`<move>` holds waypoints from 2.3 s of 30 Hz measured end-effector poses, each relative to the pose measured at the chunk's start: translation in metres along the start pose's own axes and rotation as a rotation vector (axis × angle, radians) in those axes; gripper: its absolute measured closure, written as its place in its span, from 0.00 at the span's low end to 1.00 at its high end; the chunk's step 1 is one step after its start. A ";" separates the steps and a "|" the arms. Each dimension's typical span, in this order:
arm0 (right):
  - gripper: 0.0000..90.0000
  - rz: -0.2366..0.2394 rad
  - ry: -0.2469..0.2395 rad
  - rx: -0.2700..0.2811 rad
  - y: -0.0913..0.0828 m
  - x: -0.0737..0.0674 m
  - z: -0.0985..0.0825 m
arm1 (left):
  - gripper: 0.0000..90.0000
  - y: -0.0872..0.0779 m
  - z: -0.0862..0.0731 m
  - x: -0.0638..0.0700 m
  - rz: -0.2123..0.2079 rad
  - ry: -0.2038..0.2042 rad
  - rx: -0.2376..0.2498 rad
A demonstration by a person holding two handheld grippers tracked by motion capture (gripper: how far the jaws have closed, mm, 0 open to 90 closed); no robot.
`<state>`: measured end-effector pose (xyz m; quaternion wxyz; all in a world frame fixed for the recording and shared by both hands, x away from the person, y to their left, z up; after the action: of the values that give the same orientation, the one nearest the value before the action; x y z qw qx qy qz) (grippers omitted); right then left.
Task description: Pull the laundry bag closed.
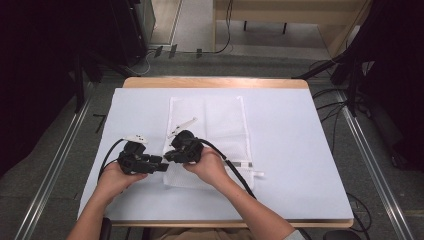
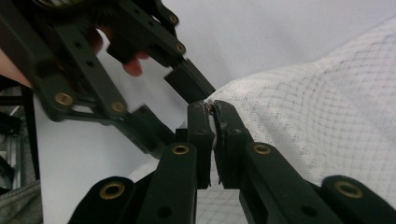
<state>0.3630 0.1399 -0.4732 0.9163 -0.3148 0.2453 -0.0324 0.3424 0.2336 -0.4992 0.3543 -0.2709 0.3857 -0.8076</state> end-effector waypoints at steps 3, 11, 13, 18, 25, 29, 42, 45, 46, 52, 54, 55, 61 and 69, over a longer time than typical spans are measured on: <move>0.97 0.018 -0.003 -0.002 -0.001 -0.002 0.000 | 0.71 0.002 0.000 0.002 -0.010 0.004 0.000; 0.97 0.056 -0.001 -0.023 0.000 -0.005 -0.002 | 0.80 0.005 0.000 0.001 -0.022 0.010 -0.014; 0.98 0.060 0.000 -0.021 0.000 -0.005 -0.002 | 0.81 0.006 0.001 0.001 -0.026 0.004 -0.011; 0.98 0.061 -0.002 -0.027 0.001 -0.005 -0.003 | 0.85 0.007 0.001 0.002 -0.016 0.031 -0.014; 0.98 0.067 0.009 -0.042 0.002 -0.005 -0.006 | 0.95 0.006 0.003 0.005 -0.028 0.036 -0.028; 0.98 0.074 0.011 -0.040 0.002 -0.005 -0.006 | 0.97 0.005 0.004 0.005 -0.034 0.016 -0.040; 0.98 0.055 0.045 -0.028 0.002 0.007 -0.013 | 0.98 0.006 0.008 0.010 -0.008 0.022 -0.067; 0.98 0.065 0.055 -0.021 0.002 0.008 -0.014 | 0.98 0.006 0.007 0.009 -0.009 0.018 -0.070; 0.98 0.067 0.056 -0.022 0.002 0.008 -0.014 | 0.98 0.005 0.007 0.008 -0.003 0.020 -0.071; 0.98 0.036 0.072 -0.033 -0.001 0.018 -0.019 | 0.98 0.002 0.006 0.003 -0.006 0.015 -0.066; 0.98 0.037 0.075 -0.032 -0.002 0.018 -0.021 | 0.98 0.002 0.005 0.004 -0.007 0.018 -0.064; 0.98 0.034 0.066 -0.037 -0.002 0.018 -0.021 | 0.98 0.002 0.006 0.004 -0.005 0.021 -0.062; 0.98 0.033 0.057 -0.035 -0.002 0.018 -0.022 | 0.98 0.002 0.005 0.005 -0.013 0.025 -0.061; 0.98 0.027 0.060 -0.041 -0.001 0.020 -0.025 | 0.98 0.002 0.004 0.006 -0.021 0.025 -0.068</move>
<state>0.3690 0.1205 -0.4984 0.9022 -0.3292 0.2775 -0.0242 0.3426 0.2264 -0.4980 0.3317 -0.2767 0.4147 -0.8009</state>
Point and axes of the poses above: each handheld gripper's, and its own axes: y roughly forward along the jaws, z roughly out of its top, x roughly to its right, the point moved 8 cm from there along y, roughly forward along the jaws, and after that the axes turned 14 degrees about z, right-handed, at the moved point
